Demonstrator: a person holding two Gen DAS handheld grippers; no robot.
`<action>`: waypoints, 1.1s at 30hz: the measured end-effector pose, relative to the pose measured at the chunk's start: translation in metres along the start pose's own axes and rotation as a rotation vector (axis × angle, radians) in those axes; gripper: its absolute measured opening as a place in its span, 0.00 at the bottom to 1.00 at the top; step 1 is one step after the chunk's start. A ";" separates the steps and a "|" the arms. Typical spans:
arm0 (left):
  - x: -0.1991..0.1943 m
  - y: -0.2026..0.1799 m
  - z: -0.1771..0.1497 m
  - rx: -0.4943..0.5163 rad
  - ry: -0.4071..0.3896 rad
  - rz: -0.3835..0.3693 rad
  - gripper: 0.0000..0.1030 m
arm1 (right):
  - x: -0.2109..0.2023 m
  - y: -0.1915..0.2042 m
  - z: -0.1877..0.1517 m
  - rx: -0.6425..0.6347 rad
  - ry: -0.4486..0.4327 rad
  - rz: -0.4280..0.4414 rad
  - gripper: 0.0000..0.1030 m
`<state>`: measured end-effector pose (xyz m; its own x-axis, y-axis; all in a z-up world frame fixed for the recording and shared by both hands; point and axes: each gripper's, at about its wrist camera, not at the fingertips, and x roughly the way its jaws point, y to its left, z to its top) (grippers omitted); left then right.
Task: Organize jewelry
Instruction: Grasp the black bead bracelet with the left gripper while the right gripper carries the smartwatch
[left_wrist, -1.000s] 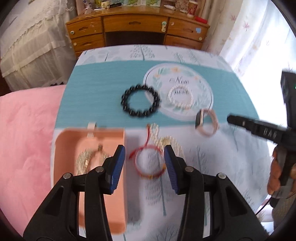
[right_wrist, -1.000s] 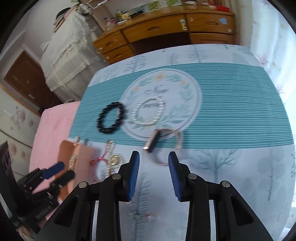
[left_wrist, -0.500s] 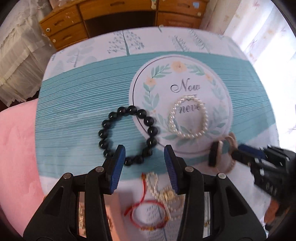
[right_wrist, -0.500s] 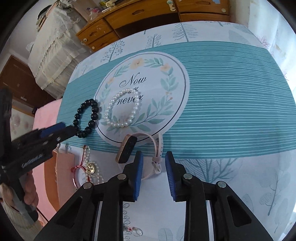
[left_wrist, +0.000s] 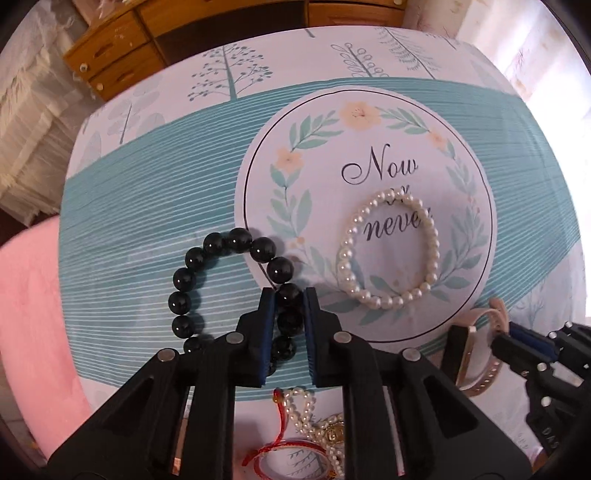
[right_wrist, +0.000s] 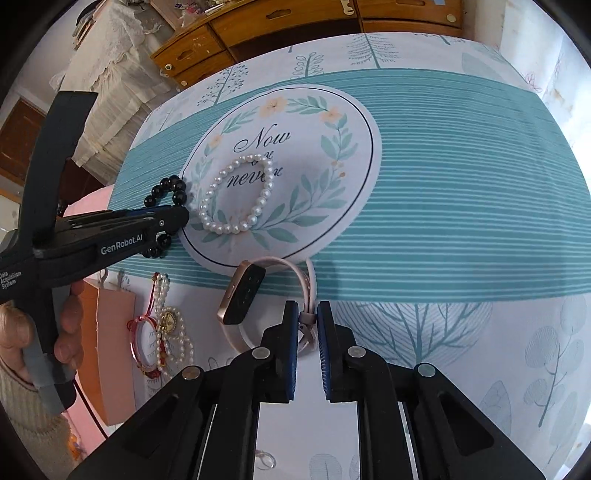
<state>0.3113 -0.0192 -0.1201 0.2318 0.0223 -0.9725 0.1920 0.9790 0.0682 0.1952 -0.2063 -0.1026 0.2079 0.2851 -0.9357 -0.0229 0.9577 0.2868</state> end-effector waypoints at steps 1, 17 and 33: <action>-0.002 0.000 -0.001 -0.004 -0.004 -0.006 0.12 | -0.002 -0.001 -0.001 0.007 -0.005 0.010 0.10; -0.174 0.036 -0.066 -0.114 -0.357 -0.137 0.12 | -0.072 0.017 -0.030 -0.010 -0.116 0.065 0.10; -0.220 0.095 -0.214 -0.231 -0.376 0.018 0.12 | -0.120 0.133 -0.078 -0.233 -0.150 0.136 0.10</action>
<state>0.0741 0.1122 0.0522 0.5721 0.0062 -0.8201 -0.0232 0.9997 -0.0086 0.0906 -0.1100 0.0316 0.3288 0.4190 -0.8464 -0.2807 0.8990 0.3361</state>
